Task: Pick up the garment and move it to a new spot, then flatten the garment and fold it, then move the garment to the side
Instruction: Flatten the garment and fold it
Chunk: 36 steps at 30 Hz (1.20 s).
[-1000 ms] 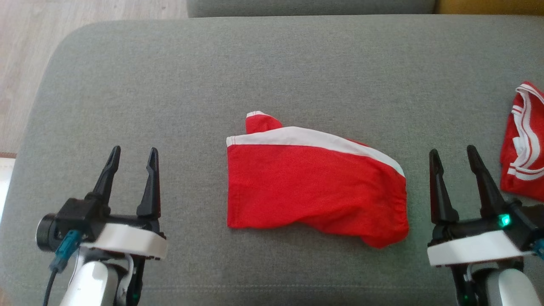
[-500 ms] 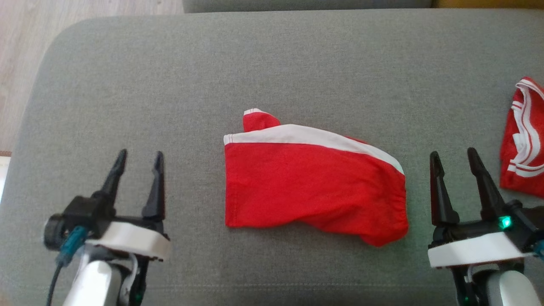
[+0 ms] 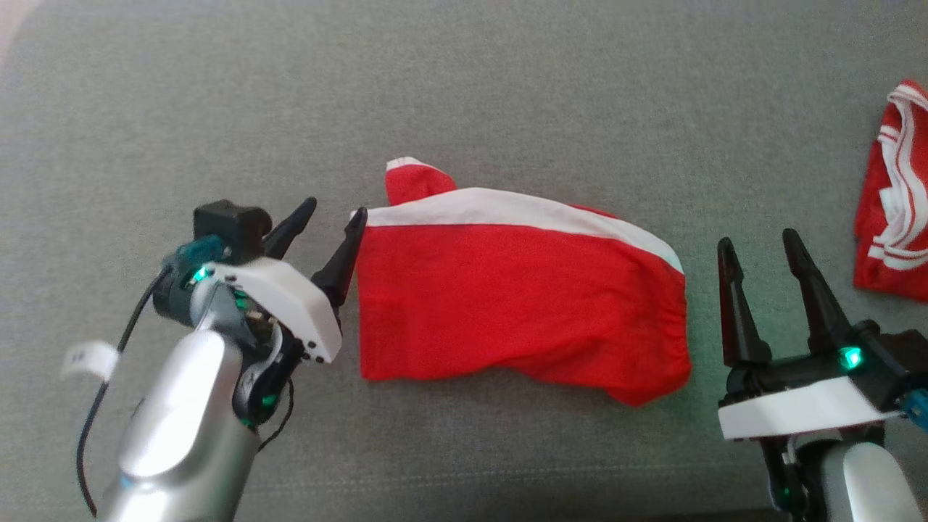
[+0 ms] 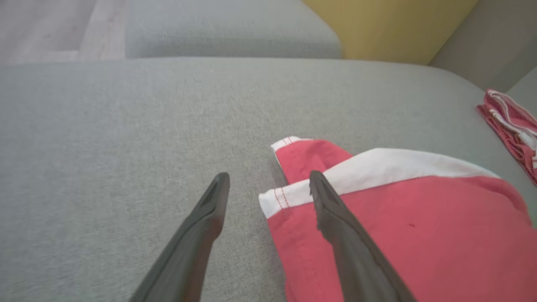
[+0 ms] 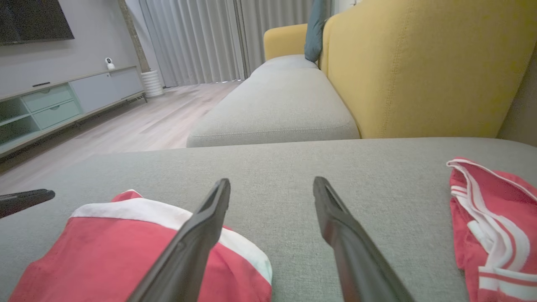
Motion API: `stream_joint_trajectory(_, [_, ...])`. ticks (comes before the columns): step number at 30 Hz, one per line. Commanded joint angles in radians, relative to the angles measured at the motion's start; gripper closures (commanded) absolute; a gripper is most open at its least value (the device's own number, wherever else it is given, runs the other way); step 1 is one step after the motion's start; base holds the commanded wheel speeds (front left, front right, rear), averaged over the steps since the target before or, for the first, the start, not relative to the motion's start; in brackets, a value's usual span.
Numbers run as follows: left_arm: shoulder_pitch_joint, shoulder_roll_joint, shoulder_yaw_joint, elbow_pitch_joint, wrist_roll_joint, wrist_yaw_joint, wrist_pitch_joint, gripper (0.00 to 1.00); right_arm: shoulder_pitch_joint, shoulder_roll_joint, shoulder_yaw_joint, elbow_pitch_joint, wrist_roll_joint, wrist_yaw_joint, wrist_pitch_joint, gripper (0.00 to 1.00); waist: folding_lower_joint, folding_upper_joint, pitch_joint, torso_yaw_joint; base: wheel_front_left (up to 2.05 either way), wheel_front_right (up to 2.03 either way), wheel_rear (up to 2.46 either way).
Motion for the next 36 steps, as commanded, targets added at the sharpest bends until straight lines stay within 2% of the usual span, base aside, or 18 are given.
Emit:
stream_joint_trajectory(1, [-0.052, 0.015, 0.026, -0.012, -0.007, -0.004, 0.013, 0.0, -0.03, -0.005, 0.025, -0.036, -0.002, -0.001, -0.003, 0.0, 0.0, 0.0, 0.021, -0.017, 0.0, 0.0, 0.0])
stream_joint_trajectory(4, [-0.115, 0.025, 0.014, 0.081, -0.051, -0.022, 0.057, 0.0, -0.039, -0.005, 0.026, -0.033, 0.003, -0.001, -0.008, 0.0, 0.0, 0.0, 0.047, -0.037, 0.0, 0.0, 0.0])
stream_joint_trajectory(18, [-0.186, 0.058, -0.096, 0.199, -0.05, -0.034, 0.103, 0.0, -0.056, -0.005, 0.029, -0.019, 0.02, -0.001, -0.017, 0.0, 0.0, 0.0, 0.067, -0.05, 0.0, 0.0, 0.0])
stream_joint_trajectory(20, [-0.192, 0.058, -0.1, 0.208, -0.051, -0.034, 0.096, 0.16, -0.057, -0.005, 0.029, -0.018, 0.023, -0.001, -0.017, 0.0, 0.0, 0.0, 0.068, -0.052, 0.0, 0.0, 0.0])
stream_joint_trajectory(21, [-0.196, 0.058, -0.102, 0.21, -0.051, -0.034, 0.088, 0.53, -0.057, -0.005, 0.028, -0.017, 0.023, -0.001, -0.016, 0.0, 0.0, 0.0, 0.068, -0.052, 0.0, 0.0, 0.0])
stream_joint_trajectory(22, [-0.198, 0.058, -0.105, 0.214, -0.051, -0.034, 0.085, 0.85, -0.057, -0.005, 0.027, -0.017, 0.023, -0.001, -0.016, 0.0, 0.0, 0.0, 0.068, -0.052, 0.0, 0.0, 0.0])
stream_joint_trajectory(23, [-0.2, 0.059, -0.108, 0.219, -0.052, -0.034, 0.085, 1.0, -0.058, -0.005, 0.027, -0.017, 0.023, -0.001, -0.015, 0.0, 0.0, 0.0, 0.068, -0.053, 0.0, 0.0, 0.0])
stream_joint_trajectory(31, [-0.21, 0.066, -0.126, 0.238, -0.044, -0.031, 0.055, 1.0, -0.067, -0.005, -0.008, -0.007, 0.012, -0.001, 0.011, 0.0, 0.0, 0.0, 0.056, -0.054, 0.0, 0.0, 0.0])
stream_joint_trajectory(36, [-0.202, 0.066, -0.133, 0.226, -0.041, -0.023, 0.041, 1.0, -0.102, -0.045, -0.026, 0.054, 0.019, -0.001, 0.165, 0.0, 0.0, 0.0, 0.05, -0.047, 0.0, 0.0, 0.0])
